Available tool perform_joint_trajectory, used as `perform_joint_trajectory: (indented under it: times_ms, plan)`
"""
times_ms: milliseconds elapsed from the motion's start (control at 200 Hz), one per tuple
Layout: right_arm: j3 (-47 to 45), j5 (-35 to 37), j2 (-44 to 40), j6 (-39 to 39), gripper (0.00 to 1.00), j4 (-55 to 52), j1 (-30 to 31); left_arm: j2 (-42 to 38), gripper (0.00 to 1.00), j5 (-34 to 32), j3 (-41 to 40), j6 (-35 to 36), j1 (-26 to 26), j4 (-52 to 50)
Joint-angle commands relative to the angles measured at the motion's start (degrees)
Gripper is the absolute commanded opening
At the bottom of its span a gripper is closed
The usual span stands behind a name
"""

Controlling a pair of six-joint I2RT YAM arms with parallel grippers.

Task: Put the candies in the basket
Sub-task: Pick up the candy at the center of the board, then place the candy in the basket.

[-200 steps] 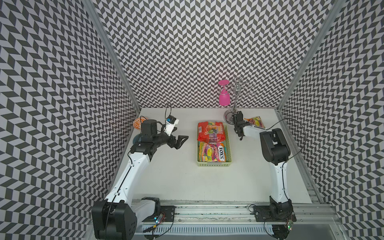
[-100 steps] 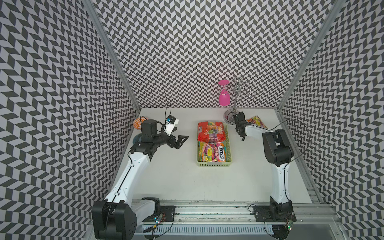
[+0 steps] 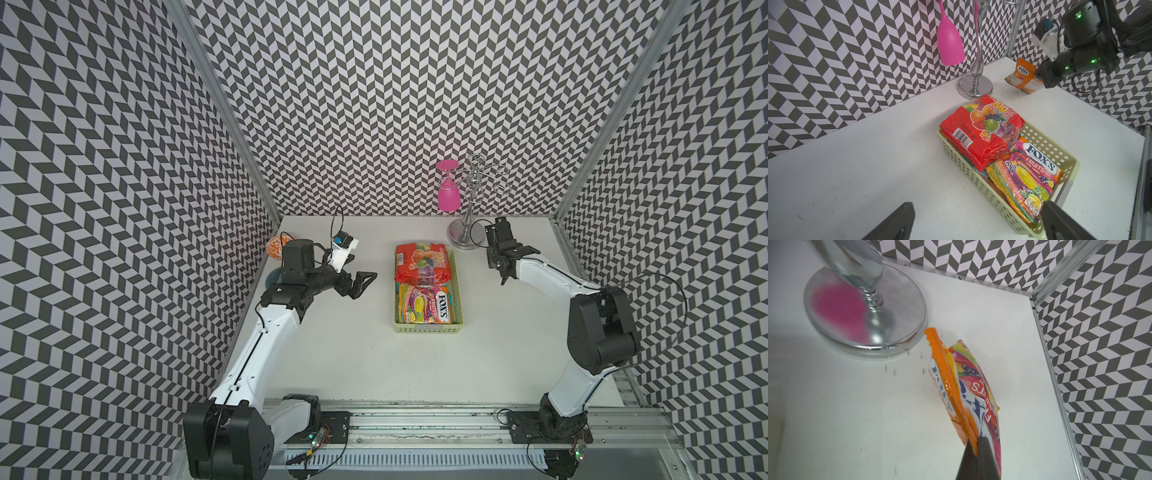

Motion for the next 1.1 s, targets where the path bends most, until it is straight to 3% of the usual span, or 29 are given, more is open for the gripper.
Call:
perform_joint_trajectory:
  times_ms: [0,355,646,796,936,1096]
  plan:
    - [-1.1,-4.5,-6.7,3.5,0.0,-2.2,0.6,-0.5,0.99,1.9,-0.2,3.1,0.1,-1.7]
    - [-6.0,-19.5,-23.2,7.6,0.0,-7.6,0.7,-3.0,0.99,3.8,-3.1,10.4,-1.2,-6.0]
    - [-6.1,-33.1,-33.4,12.2,0.0,-10.2,0.7,-3.7,0.99,5.1,-5.7,10.5,-1.0,-4.2]
    - [-7.8,-41.9,-36.8,18.5,0.0,-10.0,1.2,-3.7,0.99,2.8,-5.3,10.5,-0.9,-4.0]
    - [-10.6,-47.5,-38.7,26.1,0.0,-6.8,4.9,-3.8,0.99,3.0,-6.3,9.9,-0.9,-2.7]
    - [-10.5,-49.3,-38.1,33.5,0.0,-2.3,13.5,-3.7,0.99,2.9,-5.8,9.4,-0.9,-2.8]
